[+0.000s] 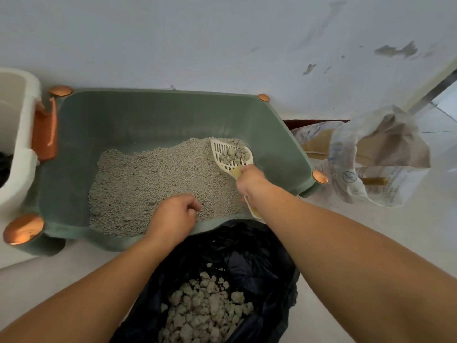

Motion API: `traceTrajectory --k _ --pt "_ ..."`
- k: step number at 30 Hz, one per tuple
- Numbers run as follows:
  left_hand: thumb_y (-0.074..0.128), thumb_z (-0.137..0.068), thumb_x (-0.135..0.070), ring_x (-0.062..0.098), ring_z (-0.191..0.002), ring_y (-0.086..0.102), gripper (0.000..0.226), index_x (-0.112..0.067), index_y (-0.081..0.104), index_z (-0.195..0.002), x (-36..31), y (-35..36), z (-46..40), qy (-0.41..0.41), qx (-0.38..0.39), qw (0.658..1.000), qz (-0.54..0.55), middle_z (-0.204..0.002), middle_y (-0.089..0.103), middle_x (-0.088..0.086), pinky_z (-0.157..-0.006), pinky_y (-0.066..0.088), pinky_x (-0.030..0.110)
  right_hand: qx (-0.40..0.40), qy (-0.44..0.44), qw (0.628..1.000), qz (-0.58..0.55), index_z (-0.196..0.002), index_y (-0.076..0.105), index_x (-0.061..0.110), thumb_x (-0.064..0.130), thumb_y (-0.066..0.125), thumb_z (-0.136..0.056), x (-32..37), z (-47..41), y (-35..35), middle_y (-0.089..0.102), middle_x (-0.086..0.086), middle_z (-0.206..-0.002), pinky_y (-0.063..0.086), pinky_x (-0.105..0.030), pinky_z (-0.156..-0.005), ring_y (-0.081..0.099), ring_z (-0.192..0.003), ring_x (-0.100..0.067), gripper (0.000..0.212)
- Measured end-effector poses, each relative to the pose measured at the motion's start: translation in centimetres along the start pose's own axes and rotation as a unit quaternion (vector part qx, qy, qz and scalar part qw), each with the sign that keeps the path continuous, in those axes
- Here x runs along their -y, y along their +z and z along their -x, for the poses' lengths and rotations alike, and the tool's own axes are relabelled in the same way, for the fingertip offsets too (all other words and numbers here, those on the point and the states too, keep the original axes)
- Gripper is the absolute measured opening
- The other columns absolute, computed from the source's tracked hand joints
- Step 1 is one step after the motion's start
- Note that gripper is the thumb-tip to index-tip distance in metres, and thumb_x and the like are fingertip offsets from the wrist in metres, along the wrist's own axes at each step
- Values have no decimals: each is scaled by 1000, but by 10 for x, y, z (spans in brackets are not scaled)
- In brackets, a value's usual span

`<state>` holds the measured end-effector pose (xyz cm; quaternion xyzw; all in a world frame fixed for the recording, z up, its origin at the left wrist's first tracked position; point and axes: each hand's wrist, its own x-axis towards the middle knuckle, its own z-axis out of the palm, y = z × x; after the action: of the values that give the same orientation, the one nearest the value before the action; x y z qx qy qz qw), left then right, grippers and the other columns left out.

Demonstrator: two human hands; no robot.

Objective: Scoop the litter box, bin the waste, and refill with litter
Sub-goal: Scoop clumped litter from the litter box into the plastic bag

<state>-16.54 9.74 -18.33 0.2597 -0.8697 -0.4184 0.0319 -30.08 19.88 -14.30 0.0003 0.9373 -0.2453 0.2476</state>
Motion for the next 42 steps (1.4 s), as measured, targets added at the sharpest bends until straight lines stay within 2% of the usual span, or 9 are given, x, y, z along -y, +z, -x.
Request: traceTrajectory --k 4,8,13,23,26,28,34,38,42 --pt "50 -84 0 14 -79 57 27 -14 71 -93 1 0 0 1 1 1000 1 -91 68 1 -73 41 19 -34 -20 999 -29 -141 37 24 10 46 -95 -16 -4 -2 47 -7 -133 49 -33 -90 53 -111 -26 50" --pt "49 -85 0 14 -75 55 27 -14 70 -94 0 0 0 -2 4 1000 -1 -86 64 -2 -70 40 19 -53 -34 996 -56 -139 40 27 12 51 -94 -23 -6 -1 47 -4 -135 47 -30 -85 53 -107 -22 49" --pt "49 -84 1 15 -78 57 27 -13 71 -93 0 0 1 -6 7 1000 1 -92 69 1 -72 41 19 -82 -47 994 -62 -135 42 31 12 51 -93 -25 -3 2 49 -3 -129 53 -37 -86 58 -102 -24 47" --pt "49 -84 1 17 -82 60 27 -14 71 -91 -2 -5 3 -8 3 1000 -10 -94 70 2 -76 45 21 -105 -133 975 -145 -135 39 33 13 48 -95 -24 12 2 42 -3 -132 50 -43 -91 53 -104 -21 46" --pt "48 -85 0 13 -69 55 27 -14 70 -92 -5 -8 4 -9 6 1000 -18 -85 65 0 -67 42 20 -116 -135 972 -156 -137 37 32 13 47 -96 -25 15 1 41 -3 -132 49 -39 -89 51 -102 -20 46" --pt "48 -85 0 10 -65 53 27 -14 69 -92 -5 -10 5 -9 7 1000 -19 -83 64 -1 -63 39 19 -111 -126 977 -133 -137 37 31 14 48 -96 -26 15 1 42 -5 -132 49 -39 -90 53 -104 -22 46" --pt "48 -84 0 15 -71 55 27 -13 70 -90 -8 -13 5 -1 -9 1000 -22 -91 69 2 -67 39 20 -53 -63 992 -98 -135 41 28 14 51 -94 -38 24 -3 50 -4 -131 50 -40 -93 56 -108 -25 44" --pt "46 -86 0 10 -62 52 27 -14 70 -91 -15 -19 4 3 -20 1000 -20 -83 65 -1 -54 38 19 -43 -72 992 -99 -134 43 28 14 52 -93 -49 32 -11 54 -6 -126 50 -39 -87 52 -89 -20 44" --pt "45 -86 0 10 -62 52 28 -14 69 -91 -22 -26 2 7 -26 1000 -13 -83 64 0 -56 38 20 -35 -108 989 -90 -133 45 29 14 53 -93 -56 42 -16 53 -3 -112 49 -37 -81 49 -85 -19 44"
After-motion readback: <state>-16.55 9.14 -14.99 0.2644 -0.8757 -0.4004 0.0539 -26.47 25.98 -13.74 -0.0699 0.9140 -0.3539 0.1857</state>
